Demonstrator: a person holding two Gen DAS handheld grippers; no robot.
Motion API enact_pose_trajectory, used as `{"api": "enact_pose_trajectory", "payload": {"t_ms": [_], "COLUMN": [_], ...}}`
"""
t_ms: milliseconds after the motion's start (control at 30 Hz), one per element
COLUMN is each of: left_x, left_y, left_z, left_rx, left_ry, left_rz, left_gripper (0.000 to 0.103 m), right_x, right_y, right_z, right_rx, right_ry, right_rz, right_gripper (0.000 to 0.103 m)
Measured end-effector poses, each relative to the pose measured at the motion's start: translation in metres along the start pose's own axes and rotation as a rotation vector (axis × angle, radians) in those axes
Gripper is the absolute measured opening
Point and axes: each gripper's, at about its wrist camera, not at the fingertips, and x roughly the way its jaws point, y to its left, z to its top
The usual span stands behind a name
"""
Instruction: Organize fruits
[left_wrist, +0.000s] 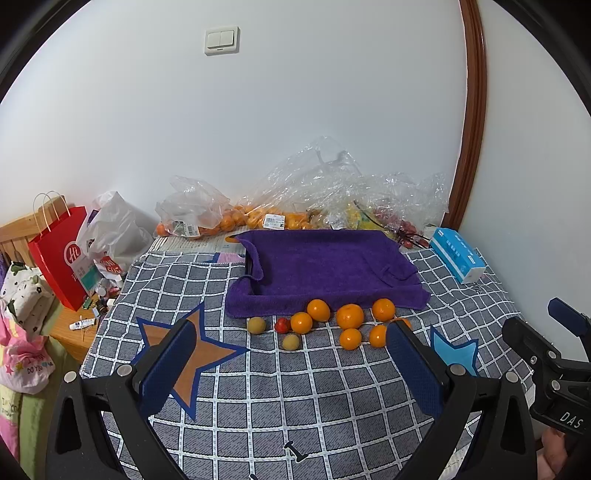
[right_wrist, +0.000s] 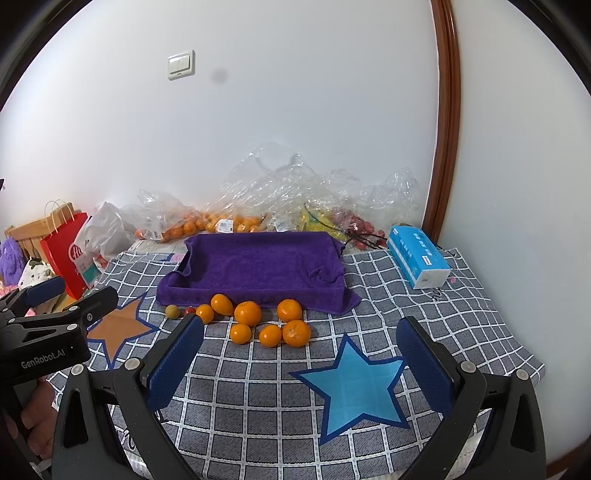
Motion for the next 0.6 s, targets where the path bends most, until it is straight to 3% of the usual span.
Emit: {"api": "enact_pose_trajectory", "payload": {"t_ms": [600], "left_x": [0.002], "left_y": [0.0], "left_z": [0.002], "left_rx": [0.015], "left_ry": [-0.003], "left_rz": [-0.002], "left_gripper": [0.103], "right_x": [0.013], "right_y": [0.006], "right_z": [-0.001], "right_rx": [-0.023], "right_ry": [0.017], "right_rz": [0.002], "right_gripper": [0.103]}}
